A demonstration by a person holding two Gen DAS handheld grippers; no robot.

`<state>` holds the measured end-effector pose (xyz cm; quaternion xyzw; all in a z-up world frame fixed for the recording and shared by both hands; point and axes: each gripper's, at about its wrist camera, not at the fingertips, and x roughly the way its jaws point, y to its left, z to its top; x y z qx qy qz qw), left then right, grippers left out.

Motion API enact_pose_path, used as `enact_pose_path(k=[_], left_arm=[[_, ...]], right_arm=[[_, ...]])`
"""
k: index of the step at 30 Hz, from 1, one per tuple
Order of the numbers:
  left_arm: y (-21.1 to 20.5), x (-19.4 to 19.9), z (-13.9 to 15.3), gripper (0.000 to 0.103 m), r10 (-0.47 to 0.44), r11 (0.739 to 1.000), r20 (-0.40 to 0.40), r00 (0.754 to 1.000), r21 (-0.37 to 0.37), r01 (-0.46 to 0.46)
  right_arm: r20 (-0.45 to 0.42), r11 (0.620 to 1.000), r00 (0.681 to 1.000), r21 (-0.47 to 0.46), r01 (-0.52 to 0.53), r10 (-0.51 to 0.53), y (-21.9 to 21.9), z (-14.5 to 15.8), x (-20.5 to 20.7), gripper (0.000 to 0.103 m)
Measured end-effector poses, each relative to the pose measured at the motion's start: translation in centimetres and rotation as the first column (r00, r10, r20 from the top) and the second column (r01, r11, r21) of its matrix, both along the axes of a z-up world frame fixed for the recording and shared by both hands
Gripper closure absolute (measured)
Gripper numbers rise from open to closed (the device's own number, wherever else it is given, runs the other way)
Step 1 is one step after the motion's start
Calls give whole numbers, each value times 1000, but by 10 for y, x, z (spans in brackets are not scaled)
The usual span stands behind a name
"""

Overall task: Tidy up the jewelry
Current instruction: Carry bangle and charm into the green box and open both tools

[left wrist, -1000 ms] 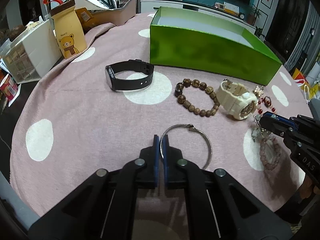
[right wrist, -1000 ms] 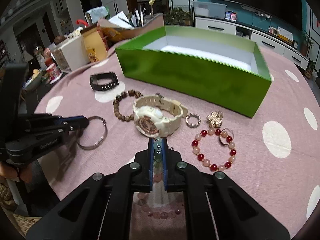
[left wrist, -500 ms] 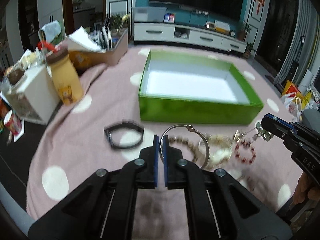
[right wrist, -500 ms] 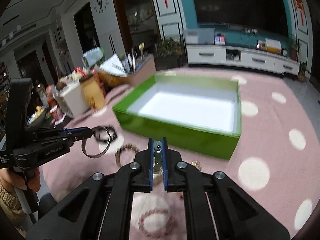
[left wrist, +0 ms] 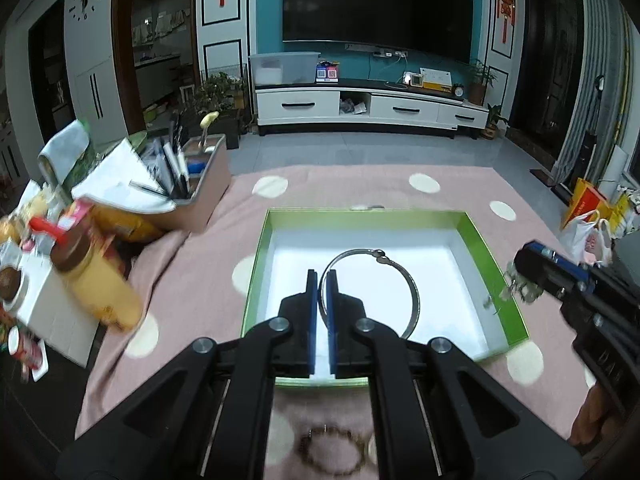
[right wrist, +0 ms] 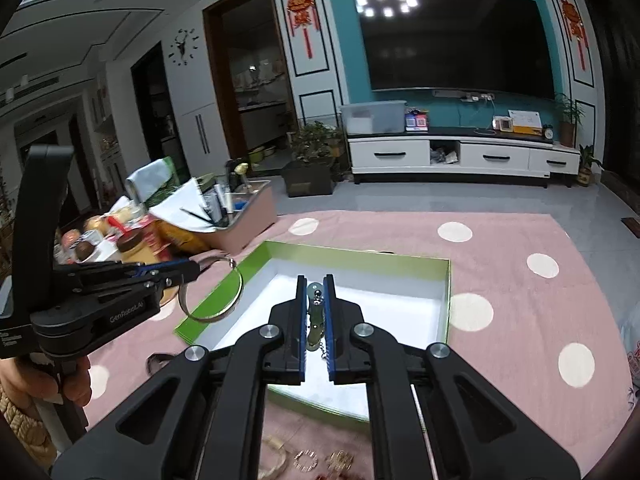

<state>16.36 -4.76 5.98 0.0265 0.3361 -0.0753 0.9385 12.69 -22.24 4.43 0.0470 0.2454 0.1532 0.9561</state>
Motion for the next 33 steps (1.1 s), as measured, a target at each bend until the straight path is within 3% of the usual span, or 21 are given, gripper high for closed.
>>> enact_pose_path(k=[7, 12, 15, 16, 17, 19, 21, 23, 28, 33], left_arm=[[-22, 62, -34, 98, 42, 997, -84, 996, 62, -37], [-27, 82, -62, 96, 77, 993, -144, 987, 99, -63], [-26, 84, -67, 95, 83, 992, -153, 985, 103, -68], [-26, 83, -68, 87, 85, 992, -150, 985, 107, -70], [-25, 82, -68, 72, 86, 991, -148, 985, 111, -70], [-23, 77, -65, 52, 91, 991, -134, 987, 111, -77], [-21, 70, -61, 46, 88, 991, -124, 988, 109, -74], [-19, 62, -58, 30, 86, 992, -121, 989, 105, -73], [-15, 28, -50, 15, 56, 995, -111, 992, 87, -46], [-9, -13, -48, 8, 22, 999, -122, 992, 35, -18]], right_arm=[[-109, 996, 990, -15, 85, -86, -9, -32, 50, 96], [-194, 994, 976, -47, 94, -101, -5, -57, 73, 95], [-214, 994, 972, -58, 88, -98, 0, -65, 75, 83], [-215, 994, 971, -62, 92, -103, 0, -65, 75, 72], [-212, 993, 971, -59, 102, -113, 0, -65, 72, 63], [-199, 993, 973, -41, 112, -118, -4, -62, 68, 57], [-184, 992, 975, -26, 124, -126, -6, -57, 58, 50], [-163, 991, 977, -15, 135, -135, -9, -50, 43, 43], [-136, 988, 979, 5, 153, -151, -15, -39, 4, 31], [-120, 983, 975, -13, 185, -186, -20, -33, -41, 21]])
